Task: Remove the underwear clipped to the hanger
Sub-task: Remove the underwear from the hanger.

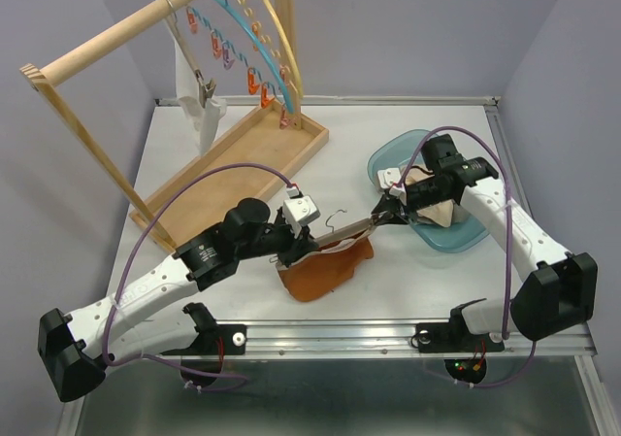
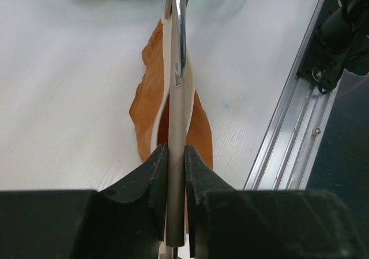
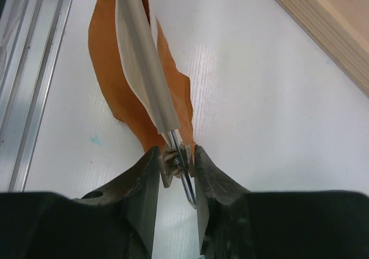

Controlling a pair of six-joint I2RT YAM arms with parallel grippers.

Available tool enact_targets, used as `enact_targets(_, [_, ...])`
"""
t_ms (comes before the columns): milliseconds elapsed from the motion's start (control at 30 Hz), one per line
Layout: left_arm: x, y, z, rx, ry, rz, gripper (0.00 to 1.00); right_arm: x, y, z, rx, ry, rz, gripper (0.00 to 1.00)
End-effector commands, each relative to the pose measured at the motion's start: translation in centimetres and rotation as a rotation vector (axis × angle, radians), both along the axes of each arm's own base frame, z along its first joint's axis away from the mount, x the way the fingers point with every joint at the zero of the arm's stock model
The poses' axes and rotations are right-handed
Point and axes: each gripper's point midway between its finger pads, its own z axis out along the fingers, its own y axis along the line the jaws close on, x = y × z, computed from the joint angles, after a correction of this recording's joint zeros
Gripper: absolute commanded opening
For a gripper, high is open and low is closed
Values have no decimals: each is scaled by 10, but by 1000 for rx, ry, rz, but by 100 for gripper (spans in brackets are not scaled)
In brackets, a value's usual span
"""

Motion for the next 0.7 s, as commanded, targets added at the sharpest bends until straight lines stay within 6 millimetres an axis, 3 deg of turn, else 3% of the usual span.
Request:
enact_targets(0, [5,-8,39,-87,-84,-6,0,2,5,28,35,-80,22,3])
enact_targets(167, [4,-9,36,-80,-79,-16,0,0,5,32,40,-88,24,2])
enact_targets(233, [4,-9,36,-79,-79,-15,0,0,5,33,41,-88,22,20])
enact_targets(300, [5,-9,37,-80,-81,-15,0,-1,6,35,48,-85,22,30])
enact_targets(367, [5,-10,38,-81,-81,-18,0,-1,6,41,57,-106,23,25])
enact_targets(400, [5,-10,37,-79,-79,-18,0,-1,6,44,63,-110,24,11])
enact_targets(500, [4,-11,35,-73,-76,-24,0,-2,7,56,79,-118,16,1])
enact_targets(667, [3,-13,35,-70,-75,-30,0,-3,8,71,99,-127,10,8])
